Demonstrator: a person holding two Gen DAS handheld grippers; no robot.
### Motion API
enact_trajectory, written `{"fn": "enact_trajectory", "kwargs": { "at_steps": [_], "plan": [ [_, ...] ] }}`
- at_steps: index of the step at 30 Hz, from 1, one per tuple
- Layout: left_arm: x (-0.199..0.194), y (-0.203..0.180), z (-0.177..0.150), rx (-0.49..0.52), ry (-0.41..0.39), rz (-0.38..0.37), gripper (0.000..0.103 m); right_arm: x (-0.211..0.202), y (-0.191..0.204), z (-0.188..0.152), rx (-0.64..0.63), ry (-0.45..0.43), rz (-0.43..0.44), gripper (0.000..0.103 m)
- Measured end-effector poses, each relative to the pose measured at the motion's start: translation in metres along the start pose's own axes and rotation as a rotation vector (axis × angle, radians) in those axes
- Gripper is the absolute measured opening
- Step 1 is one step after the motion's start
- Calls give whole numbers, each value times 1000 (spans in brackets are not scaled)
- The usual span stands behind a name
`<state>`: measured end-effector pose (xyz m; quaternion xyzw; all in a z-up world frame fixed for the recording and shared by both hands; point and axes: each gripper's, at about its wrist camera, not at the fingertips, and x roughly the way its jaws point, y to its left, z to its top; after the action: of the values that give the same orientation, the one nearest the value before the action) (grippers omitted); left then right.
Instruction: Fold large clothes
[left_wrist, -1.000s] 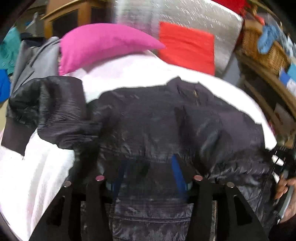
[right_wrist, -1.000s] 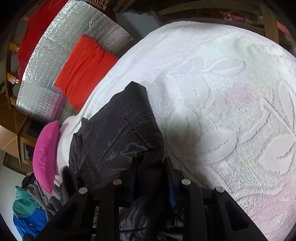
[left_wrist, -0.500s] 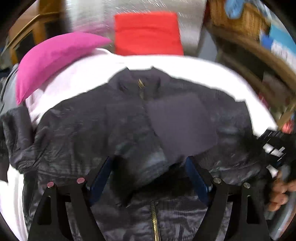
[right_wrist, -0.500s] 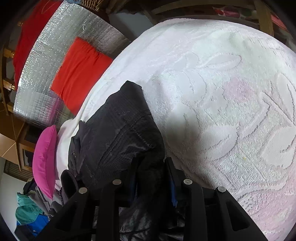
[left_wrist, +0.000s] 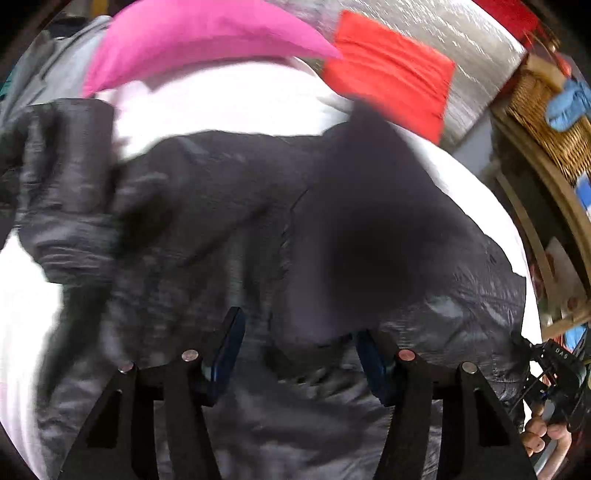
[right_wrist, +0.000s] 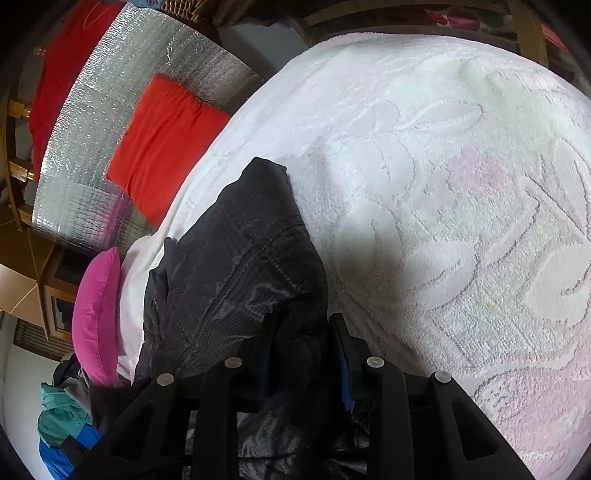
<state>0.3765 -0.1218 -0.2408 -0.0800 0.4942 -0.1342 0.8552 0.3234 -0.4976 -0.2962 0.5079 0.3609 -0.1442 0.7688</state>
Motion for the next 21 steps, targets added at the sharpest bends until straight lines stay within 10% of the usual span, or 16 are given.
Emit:
{"fn": "enact_trajectory", "kwargs": {
  "at_steps": [15, 21],
  "plan": [
    [20, 71, 7, -222, 107, -219, 61, 3, 7, 1, -37, 8, 34, 48],
    [28, 64, 9, -208, 66, -229, 35, -1, 19, -3, -123, -44, -54, 26]
  ]
}}
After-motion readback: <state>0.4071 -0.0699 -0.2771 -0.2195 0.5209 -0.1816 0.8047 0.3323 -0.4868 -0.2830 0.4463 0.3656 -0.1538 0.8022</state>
